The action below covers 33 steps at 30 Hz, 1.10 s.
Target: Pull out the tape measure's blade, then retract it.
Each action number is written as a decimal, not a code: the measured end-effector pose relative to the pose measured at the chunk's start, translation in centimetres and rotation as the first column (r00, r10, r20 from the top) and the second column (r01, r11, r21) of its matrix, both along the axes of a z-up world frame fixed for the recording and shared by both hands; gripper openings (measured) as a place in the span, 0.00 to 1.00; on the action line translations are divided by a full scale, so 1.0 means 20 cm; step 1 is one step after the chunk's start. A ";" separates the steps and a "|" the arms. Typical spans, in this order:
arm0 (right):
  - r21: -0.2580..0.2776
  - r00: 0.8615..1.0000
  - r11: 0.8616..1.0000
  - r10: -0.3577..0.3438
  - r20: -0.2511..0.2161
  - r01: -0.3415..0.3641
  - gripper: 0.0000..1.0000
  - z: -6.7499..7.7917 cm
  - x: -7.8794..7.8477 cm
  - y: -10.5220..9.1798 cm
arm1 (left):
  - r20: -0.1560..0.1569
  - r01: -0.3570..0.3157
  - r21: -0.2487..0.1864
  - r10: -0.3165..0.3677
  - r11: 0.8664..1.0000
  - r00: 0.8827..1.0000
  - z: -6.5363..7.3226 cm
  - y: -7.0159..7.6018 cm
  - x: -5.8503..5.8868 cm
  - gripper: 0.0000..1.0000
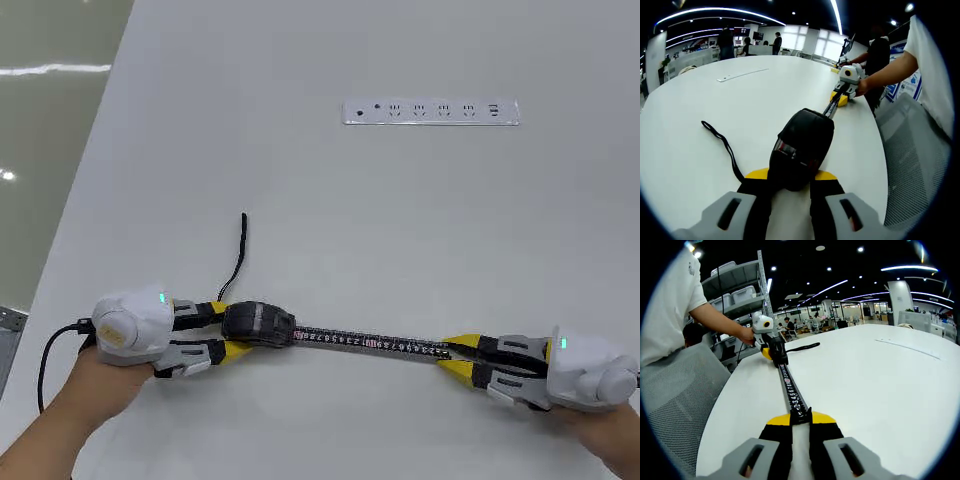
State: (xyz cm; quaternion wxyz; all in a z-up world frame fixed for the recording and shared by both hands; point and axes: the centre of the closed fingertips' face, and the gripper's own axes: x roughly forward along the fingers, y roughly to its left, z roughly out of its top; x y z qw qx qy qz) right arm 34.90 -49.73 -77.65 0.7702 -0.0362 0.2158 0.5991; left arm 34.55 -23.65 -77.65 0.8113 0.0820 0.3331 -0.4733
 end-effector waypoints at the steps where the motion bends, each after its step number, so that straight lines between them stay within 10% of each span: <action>1: 0.001 1.000 1.000 -0.001 -0.002 0.001 0.09 0.00 0.00 0.00 | 0.000 0.000 0.001 0.000 1.000 1.000 0.00 0.00 0.00 0.25; 33: 0.004 0.999 1.000 -0.024 -0.027 0.024 0.09 0.00 -0.01 -0.15 | -0.006 -0.006 0.001 0.006 1.000 1.000 0.02 -0.02 -0.01 0.25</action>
